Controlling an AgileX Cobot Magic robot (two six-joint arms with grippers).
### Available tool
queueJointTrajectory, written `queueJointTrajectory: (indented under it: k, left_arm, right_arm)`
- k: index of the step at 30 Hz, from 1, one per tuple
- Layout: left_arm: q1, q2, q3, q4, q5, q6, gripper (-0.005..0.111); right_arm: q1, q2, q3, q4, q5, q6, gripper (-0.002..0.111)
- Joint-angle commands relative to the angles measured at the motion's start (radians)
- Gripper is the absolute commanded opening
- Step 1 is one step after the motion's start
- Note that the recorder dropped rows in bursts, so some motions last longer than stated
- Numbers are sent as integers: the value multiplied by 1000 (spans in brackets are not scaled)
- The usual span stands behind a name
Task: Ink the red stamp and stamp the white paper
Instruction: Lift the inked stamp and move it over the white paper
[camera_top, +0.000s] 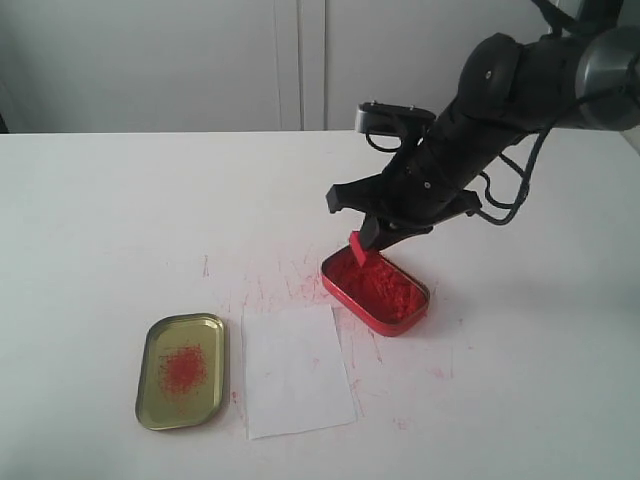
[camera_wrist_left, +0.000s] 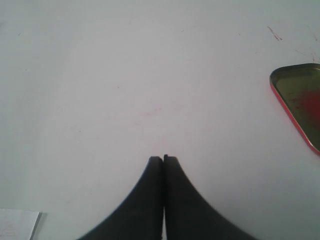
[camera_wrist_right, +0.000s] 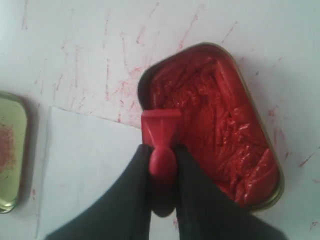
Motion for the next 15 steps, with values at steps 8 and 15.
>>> queueJointTrajectory:
  k: [8,15]
  left_arm:
    - [-3,-4,7,1,9,-1,0]
    - [-3,-4,7,1,9,-1,0]
  right_arm:
    - [150,-37,1,-28,17,55,0]
    - [261,-37,1,-227,29,232,0]
